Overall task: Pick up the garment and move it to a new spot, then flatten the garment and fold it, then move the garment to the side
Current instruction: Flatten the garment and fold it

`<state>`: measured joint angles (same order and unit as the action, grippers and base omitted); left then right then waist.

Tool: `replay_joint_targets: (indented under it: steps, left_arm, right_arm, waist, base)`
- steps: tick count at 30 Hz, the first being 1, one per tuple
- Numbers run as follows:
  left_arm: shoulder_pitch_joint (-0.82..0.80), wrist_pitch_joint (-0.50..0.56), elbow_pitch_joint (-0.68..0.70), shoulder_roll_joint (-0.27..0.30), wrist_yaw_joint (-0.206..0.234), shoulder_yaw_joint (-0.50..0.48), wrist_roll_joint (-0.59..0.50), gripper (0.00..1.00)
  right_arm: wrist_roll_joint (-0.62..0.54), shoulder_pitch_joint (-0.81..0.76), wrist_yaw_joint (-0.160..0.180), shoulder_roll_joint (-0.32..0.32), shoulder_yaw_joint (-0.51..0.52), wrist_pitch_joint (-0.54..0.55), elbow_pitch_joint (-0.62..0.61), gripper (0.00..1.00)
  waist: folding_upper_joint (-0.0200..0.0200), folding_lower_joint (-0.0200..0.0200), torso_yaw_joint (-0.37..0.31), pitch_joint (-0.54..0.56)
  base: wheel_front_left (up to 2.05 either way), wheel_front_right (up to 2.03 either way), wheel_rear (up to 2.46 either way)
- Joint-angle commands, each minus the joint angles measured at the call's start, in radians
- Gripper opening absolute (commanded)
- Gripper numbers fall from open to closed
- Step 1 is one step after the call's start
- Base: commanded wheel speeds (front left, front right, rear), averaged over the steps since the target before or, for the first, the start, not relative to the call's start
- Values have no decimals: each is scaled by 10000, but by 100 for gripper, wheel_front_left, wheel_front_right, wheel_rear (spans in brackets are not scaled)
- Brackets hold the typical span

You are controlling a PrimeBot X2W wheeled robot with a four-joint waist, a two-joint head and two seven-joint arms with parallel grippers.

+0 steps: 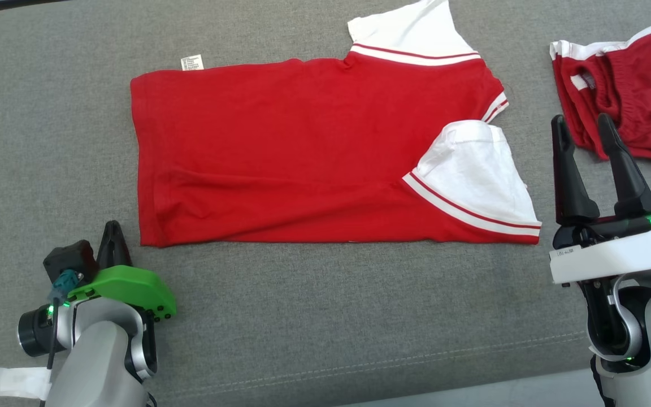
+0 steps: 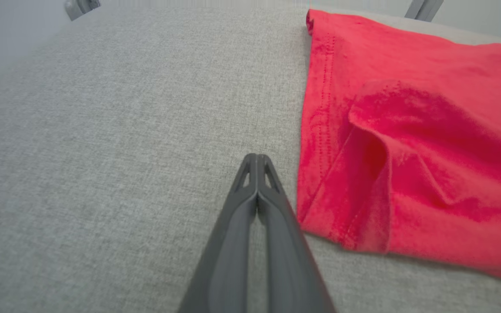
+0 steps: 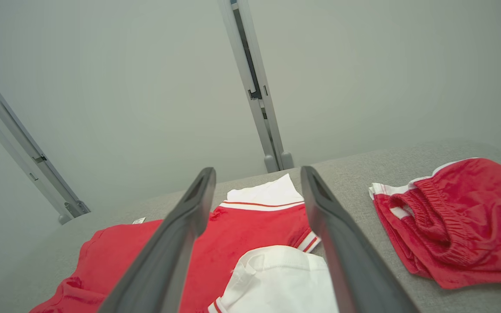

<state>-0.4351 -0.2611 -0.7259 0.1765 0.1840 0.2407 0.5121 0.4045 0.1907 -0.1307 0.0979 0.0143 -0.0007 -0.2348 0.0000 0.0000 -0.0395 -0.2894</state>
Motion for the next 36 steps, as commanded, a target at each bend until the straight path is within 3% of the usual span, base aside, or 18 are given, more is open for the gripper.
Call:
replay_joint_targets:
  steps: [1,2,3,4,5,6,7,15,24,31,36]
  left_arm:
    - [258,-45,372,9,30,-270,-170,0]
    - [336,-45,567,-30,-2,-380,-212,0]
    - [440,-43,773,-90,-54,-487,-263,19]
    - [440,-43,773,-90,-54,-487,-263,19]
    - [555,-45,992,-161,-93,-591,-314,41]
    - [673,-44,1187,-247,-138,-674,-350,80]
    - [819,-45,1357,-340,-191,-730,-346,100]
    - [1529,45,2013,-904,-697,-799,120,100]
    - [1814,1254,2283,-1171,-982,-714,1640,100]
    - [1513,1799,2048,-1226,-904,-839,2600,100]
    - [1089,1806,1689,-1236,-957,-1026,3182,100]
  right_arm:
    - [30,61,0,-16,87,-42,-65,100]
    - [28,35,0,-18,114,-60,-55,100]
    - [19,0,0,-14,143,-75,-28,100]
    - [19,0,0,-14,143,-75,-28,100]
    - [1,-38,0,-16,185,-91,6,100]
    - [-11,-83,0,-25,212,-103,44,100]
    - [-10,-137,0,-44,232,-98,82,100]
    - [72,-474,0,-130,365,-186,393,100]
    - [192,-863,0,-292,668,136,999,100]
    - [515,-1053,0,-436,1119,639,2215,100]
    - [929,-698,0,-462,1200,535,3778,100]
  waist:
    - [0,0,19,28]
    - [0,0,26,48]
    - [0,0,31,74]
    - [0,0,31,74]
    - [0,0,41,106]
    - [0,0,53,144]
    - [0,0,63,183]
    - [0,0,157,518]
    - [0,0,146,843]
    - [0,0,-42,756]
    - [0,0,-108,478]
  base:
    - [0,0,0]
    - [0,0,0]
    - [0,0,0]
    - [0,0,0]
    - [0,0,0]
    - [0,0,0]
    - [0,0,0]
    - [0,0,0]
    - [0,0,0]
    - [0,0,0]
    - [0,0,0]
